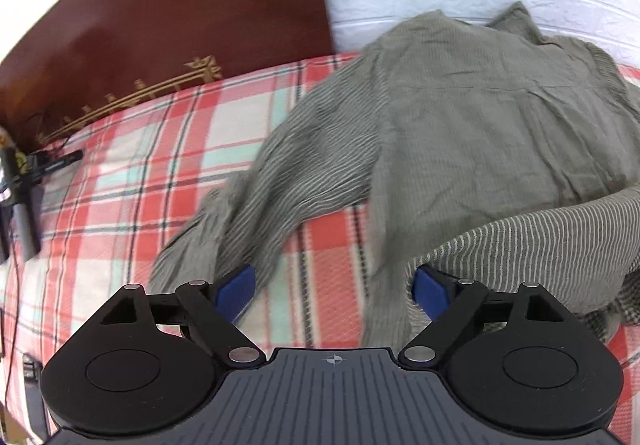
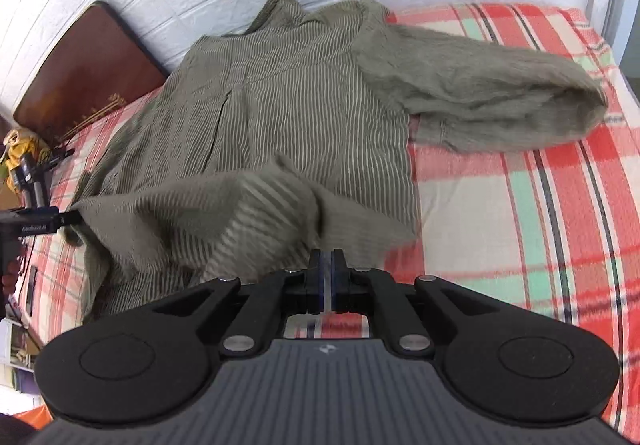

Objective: Fold clothes

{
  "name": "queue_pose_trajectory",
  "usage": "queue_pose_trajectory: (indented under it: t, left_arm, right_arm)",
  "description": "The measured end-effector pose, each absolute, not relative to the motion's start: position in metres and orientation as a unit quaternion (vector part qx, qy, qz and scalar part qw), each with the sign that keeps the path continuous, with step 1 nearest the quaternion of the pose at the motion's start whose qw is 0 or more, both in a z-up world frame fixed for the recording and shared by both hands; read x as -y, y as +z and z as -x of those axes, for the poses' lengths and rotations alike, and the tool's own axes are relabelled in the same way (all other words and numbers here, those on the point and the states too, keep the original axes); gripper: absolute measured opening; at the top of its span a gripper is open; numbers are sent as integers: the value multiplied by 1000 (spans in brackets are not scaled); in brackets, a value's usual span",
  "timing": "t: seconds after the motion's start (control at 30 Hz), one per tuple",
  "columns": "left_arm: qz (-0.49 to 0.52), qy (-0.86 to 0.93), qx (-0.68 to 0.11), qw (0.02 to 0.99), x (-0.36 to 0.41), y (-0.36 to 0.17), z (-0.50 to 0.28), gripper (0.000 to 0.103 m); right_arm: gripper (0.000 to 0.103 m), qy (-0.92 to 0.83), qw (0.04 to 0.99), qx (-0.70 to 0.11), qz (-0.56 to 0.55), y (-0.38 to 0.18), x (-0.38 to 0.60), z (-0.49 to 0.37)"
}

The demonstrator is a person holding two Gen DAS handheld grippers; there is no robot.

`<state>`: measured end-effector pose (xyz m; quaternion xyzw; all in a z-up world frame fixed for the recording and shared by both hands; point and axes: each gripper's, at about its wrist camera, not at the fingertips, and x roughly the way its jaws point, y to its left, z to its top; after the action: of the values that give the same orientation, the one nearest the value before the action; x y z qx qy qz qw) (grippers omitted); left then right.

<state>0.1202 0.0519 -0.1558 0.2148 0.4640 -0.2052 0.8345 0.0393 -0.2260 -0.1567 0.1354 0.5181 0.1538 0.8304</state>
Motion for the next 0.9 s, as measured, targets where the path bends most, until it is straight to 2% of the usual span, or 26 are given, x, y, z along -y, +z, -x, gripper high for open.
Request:
queue_pose_trajectory:
  t: [0.13, 0.27, 0.3, 0.33, 0.4, 0.57, 0.83, 0.87, 0.9]
  left_arm:
    - [-227, -203, -459, 835, -43, -156, -123, 92]
    - [-216, -193, -480, 828, -25, -164, -140, 90]
    - [-207, -191, -493, 823, -23, -166, -145, 90]
    - [-198, -190, -505, 819, -21, -168, -150, 90]
    - [-174, -201, -513, 816, -23, -164, -155, 90]
    - [-72, -244, -538, 803, -50, -144, -173, 91]
    - [-133, -258, -486, 824, -60, -112, -146, 91]
    - [-138, -272, -482, 821, -58, -111, -135, 91]
    - [-140, -284, -479, 819, -56, -110, -126, 91]
  right_arm:
    - [3, 172, 829, -516, -128, -150, 225, -22]
    - [9, 165, 825, -529, -111, -160, 214, -20]
    - [16, 159, 825, -532, -107, -165, 211, -22]
    - [28, 154, 825, -534, -104, -170, 209, -23]
    - [41, 143, 826, -535, -104, -179, 205, -27]
    - [46, 138, 827, -536, -103, -195, 198, -41]
    - [43, 128, 821, -547, -98, -214, 191, -66]
    - [38, 132, 817, -553, -99, -216, 190, -67]
    - [22, 134, 814, -557, -102, -217, 189, -67]
